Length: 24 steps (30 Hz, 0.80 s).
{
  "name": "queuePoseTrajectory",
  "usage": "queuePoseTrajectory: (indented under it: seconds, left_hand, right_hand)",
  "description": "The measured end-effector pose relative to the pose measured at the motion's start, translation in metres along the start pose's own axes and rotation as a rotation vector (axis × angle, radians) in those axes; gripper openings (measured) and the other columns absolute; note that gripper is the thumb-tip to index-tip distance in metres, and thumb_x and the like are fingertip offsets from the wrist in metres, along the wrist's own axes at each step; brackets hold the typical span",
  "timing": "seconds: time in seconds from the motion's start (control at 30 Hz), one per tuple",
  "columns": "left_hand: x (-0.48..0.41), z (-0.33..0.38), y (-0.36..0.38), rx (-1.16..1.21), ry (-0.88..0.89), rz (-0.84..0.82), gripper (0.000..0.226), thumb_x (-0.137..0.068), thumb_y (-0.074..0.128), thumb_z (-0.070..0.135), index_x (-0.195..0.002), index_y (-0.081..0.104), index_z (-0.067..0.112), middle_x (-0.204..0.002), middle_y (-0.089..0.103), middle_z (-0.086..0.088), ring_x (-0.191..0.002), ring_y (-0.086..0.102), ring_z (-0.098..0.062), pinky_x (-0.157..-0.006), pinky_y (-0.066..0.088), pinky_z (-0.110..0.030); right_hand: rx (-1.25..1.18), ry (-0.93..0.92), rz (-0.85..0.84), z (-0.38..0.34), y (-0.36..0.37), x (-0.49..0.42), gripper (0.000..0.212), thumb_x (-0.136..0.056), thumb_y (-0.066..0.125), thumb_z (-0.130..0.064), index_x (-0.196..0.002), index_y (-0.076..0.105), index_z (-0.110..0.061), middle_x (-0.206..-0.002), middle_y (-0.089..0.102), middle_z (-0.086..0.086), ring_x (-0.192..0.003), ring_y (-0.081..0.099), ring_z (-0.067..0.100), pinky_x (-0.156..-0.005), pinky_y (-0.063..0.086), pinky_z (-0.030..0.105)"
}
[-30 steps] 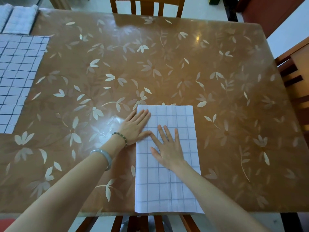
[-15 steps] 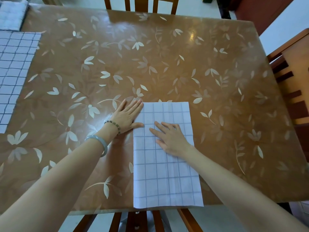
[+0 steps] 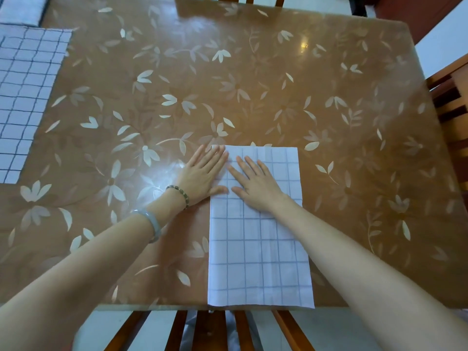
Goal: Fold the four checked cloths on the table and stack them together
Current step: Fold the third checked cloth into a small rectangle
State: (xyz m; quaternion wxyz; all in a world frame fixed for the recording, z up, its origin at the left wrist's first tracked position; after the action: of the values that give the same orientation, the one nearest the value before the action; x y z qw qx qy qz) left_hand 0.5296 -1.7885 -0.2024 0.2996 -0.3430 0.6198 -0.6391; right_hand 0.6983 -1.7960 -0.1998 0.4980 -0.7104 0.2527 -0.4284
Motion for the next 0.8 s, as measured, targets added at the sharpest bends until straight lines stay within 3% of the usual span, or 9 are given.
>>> queuePoseTrajectory:
  seconds: [0.13, 0.2, 0.27, 0.33, 0.47, 0.67, 0.8]
  left_hand:
    - [0.029, 0.026, 0.010, 0.091, 0.030, -0.009, 0.082, -0.097, 0.007, 0.061, -0.145, 0.034, 0.000, -0.149, 0.037, -0.015, -0.139, 0.035, -0.026, -0.113, 0.018, -0.049]
    - [0.029, 0.023, 0.013, 0.098, 0.013, -0.030, 0.083, -0.096, 0.007, 0.062, -0.145, 0.033, 0.000, -0.150, 0.036, -0.015, -0.139, 0.035, -0.027, -0.113, 0.018, -0.048]
    - [0.026, 0.021, 0.011, 0.083, 0.014, -0.055, 0.086, -0.095, 0.007, 0.064, -0.145, 0.032, 0.000, -0.151, 0.034, -0.016, -0.140, 0.032, -0.028, -0.113, 0.018, -0.048]
    - [0.026, 0.022, 0.012, 0.075, 0.018, -0.083, 0.087, -0.094, 0.008, 0.065, -0.145, 0.033, 0.000, -0.151, 0.034, -0.016, -0.142, 0.029, -0.029, -0.114, 0.018, -0.048]
    - [0.025, 0.023, 0.008, 0.063, 0.021, -0.066, 0.084, -0.094, 0.012, 0.064, -0.143, 0.038, 0.000, -0.149, 0.037, -0.018, -0.142, 0.027, -0.032, -0.115, 0.018, -0.048]
    - [0.043, 0.035, 0.012, 0.061, 0.099, -0.062, 0.084, -0.097, 0.006, 0.061, -0.142, 0.039, -0.001, -0.145, 0.042, -0.019, -0.140, 0.033, -0.032, -0.115, 0.020, -0.046]
    - [0.069, 0.052, 0.018, 0.063, 0.163, -0.047, 0.084, -0.095, 0.008, 0.063, -0.145, 0.033, 0.000, -0.148, 0.039, -0.017, -0.138, 0.034, -0.036, -0.113, 0.029, -0.049]
  right_hand:
    - [-0.020, -0.004, 0.059, 0.004, -0.013, -0.006, 0.060, -0.094, 0.043, -0.049, -0.149, 0.028, -0.029, -0.159, 0.017, 0.004, -0.145, 0.015, 0.026, -0.114, 0.011, 0.042]
    - [-0.133, -0.033, 0.139, 0.001, -0.025, -0.012, 0.049, -0.090, 0.050, -0.038, -0.136, 0.050, -0.020, -0.148, 0.038, 0.009, -0.135, 0.034, 0.032, -0.107, 0.023, 0.043]
    - [-0.190, -0.104, 0.236, -0.008, -0.033, -0.021, 0.044, -0.086, 0.047, -0.023, -0.126, 0.059, -0.009, -0.139, 0.050, 0.014, -0.129, 0.044, 0.036, -0.103, 0.031, 0.043]
    - [-0.200, -0.172, 0.195, -0.020, -0.034, -0.031, 0.052, -0.086, 0.039, -0.019, -0.134, 0.052, -0.006, -0.147, 0.043, 0.014, -0.139, 0.034, 0.033, -0.110, 0.026, 0.043]
    - [-0.192, -0.182, 0.023, -0.031, -0.027, -0.037, 0.069, -0.084, 0.021, -0.030, -0.151, 0.023, -0.012, -0.160, 0.016, 0.003, -0.148, 0.008, 0.018, -0.118, 0.001, 0.034]
    - [-0.175, -0.175, -0.014, -0.030, -0.016, -0.040, 0.066, -0.092, 0.015, -0.040, -0.153, 0.011, -0.017, -0.161, 0.005, 0.001, -0.148, -0.001, 0.018, -0.116, -0.008, 0.034]
    - [-0.032, -0.189, -0.020, -0.029, -0.009, -0.041, 0.086, -0.082, -0.001, -0.065, -0.153, 0.001, -0.017, -0.161, -0.002, 0.002, -0.148, -0.006, 0.020, -0.117, -0.010, 0.036]
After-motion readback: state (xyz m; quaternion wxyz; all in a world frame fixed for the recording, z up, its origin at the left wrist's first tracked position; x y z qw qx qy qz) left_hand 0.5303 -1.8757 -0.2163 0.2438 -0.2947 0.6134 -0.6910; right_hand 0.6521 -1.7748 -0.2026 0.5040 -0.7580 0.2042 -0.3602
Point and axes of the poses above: each hand's wrist, its own x-axis away from the middle knuckle, its own y-axis out of the palm, z = x × y, the point moved 4 cm from there along -x, towards the middle knuckle
